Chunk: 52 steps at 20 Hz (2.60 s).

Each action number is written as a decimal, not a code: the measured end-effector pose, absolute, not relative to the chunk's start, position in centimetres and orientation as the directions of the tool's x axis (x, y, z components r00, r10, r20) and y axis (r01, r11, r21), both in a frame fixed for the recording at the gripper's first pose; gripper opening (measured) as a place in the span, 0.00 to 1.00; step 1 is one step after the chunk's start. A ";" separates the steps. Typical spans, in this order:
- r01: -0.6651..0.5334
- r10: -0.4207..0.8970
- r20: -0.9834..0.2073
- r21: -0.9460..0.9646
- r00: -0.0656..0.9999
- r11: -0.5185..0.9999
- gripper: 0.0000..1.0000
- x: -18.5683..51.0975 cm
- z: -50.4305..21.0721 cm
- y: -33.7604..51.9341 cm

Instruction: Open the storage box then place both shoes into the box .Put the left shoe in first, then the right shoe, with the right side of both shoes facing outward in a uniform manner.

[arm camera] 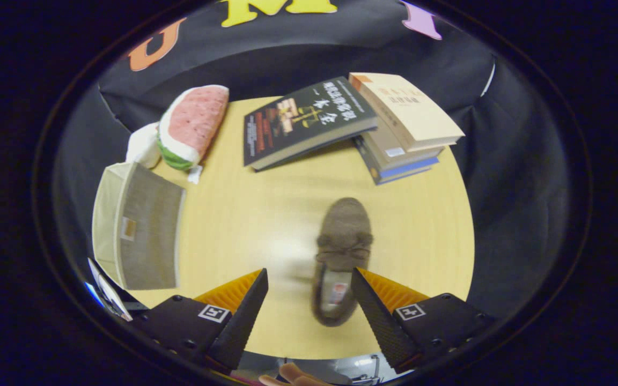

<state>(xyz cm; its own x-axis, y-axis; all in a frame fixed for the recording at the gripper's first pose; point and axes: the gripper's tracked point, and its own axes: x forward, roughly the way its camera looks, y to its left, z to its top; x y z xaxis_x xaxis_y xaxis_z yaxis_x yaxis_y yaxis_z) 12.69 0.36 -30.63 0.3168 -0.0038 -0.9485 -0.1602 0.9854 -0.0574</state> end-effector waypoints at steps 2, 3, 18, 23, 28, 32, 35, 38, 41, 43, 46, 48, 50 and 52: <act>-0.147 -0.022 -0.957 -0.067 0.289 0.987 0.96 12.3 -31.9 -2.1; -0.140 -0.035 -0.960 -0.077 0.277 0.987 0.96 12.1 -32.6 -3.3; -0.045 0.072 -0.989 0.067 0.132 0.997 0.49 12.1 -41.7 -6.2; -0.017 0.109 -0.989 0.108 0.098 0.994 0.24 12.2 -41.5 -5.5; -0.004 0.022 -0.992 0.022 0.122 1.000 0.01 12.3 -41.2 -5.4; 0.048 0.082 -0.991 0.087 0.106 0.995 0.01 11.2 -40.5 -4.5; 0.056 0.128 -0.986 0.135 0.105 0.989 0.01 10.3 -38.8 -2.9; 0.036 0.174 -0.974 0.181 0.143 0.983 0.00 10.2 -35.3 -0.2; -0.027 0.213 -0.958 0.212 0.192 0.977 0.01 10.3 -30.8 3.7; -0.075 0.238 -0.948 0.227 0.210 0.971 0.00 10.0 -28.3 6.6; -0.143 0.285 -0.932 0.258 0.222 0.955 0.00 9.4 -24.6 12.0; -0.184 0.303 -0.926 0.265 0.226 0.946 0.00 9.1 -23.4 15.5; -0.225 0.301 -0.927 0.251 0.224 0.942 0.00 8.6 -22.8 19.2; -0.258 0.307 -0.928 0.250 0.211 0.933 0.01 7.7 -22.8 22.9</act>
<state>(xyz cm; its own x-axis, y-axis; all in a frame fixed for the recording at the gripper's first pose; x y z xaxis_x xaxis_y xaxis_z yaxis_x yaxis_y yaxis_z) 7.74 22.92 -22.76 0.2106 0.3067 -0.9282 -0.2577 0.9334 0.2499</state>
